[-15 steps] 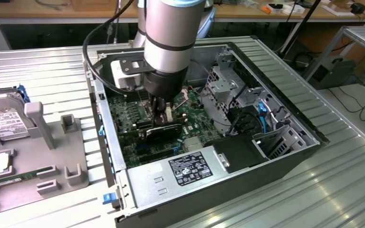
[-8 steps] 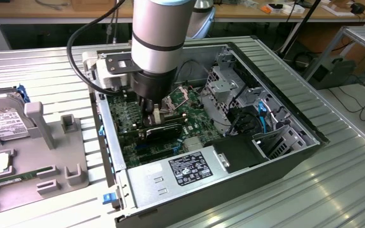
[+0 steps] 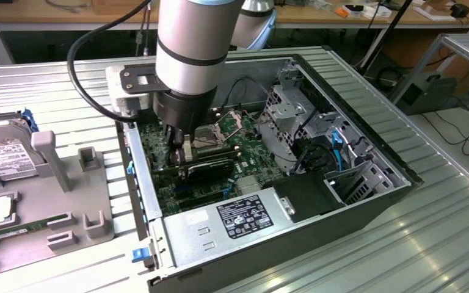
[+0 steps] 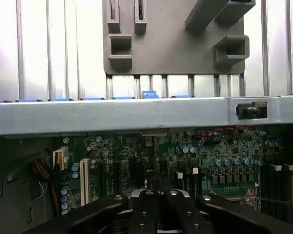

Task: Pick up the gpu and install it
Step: 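Press down on the gpu until it lock into place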

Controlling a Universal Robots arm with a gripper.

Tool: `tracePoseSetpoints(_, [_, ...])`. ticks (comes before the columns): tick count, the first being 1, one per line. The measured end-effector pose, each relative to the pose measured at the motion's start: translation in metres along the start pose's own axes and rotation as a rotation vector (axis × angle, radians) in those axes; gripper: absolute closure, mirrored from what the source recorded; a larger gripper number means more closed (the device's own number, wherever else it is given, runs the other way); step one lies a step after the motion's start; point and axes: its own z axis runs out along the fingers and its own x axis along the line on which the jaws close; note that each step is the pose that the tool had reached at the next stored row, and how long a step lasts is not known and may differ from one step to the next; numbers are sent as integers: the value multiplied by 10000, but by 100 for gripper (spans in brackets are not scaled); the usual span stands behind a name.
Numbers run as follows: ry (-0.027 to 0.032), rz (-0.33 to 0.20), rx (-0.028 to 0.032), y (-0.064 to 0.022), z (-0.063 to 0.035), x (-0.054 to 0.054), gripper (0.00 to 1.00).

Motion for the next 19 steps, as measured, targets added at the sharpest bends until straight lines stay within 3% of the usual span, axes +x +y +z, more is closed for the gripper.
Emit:
tracePoseSetpoints(5, [-39, 10, -136, 78, -4, 5, 89])
tracePoseSetpoints(6, [-55, 16, -228, 103, -13, 5, 89])
tracePoseSetpoints(11, [-116, 29, -441, 161, -32, 6, 89])
tracePoseSetpoints(12, [-173, 24, -472, 167, -33, 10, 89])
tracePoseSetpoints(16, [-196, 26, -505, 188, -32, 22, 89])
tracePoseSetpoints(18, [-207, 30, -563, 203, -31, 23, 89])
tracePoseSetpoints(19, [-214, 35, -628, 211, -31, 24, 89])
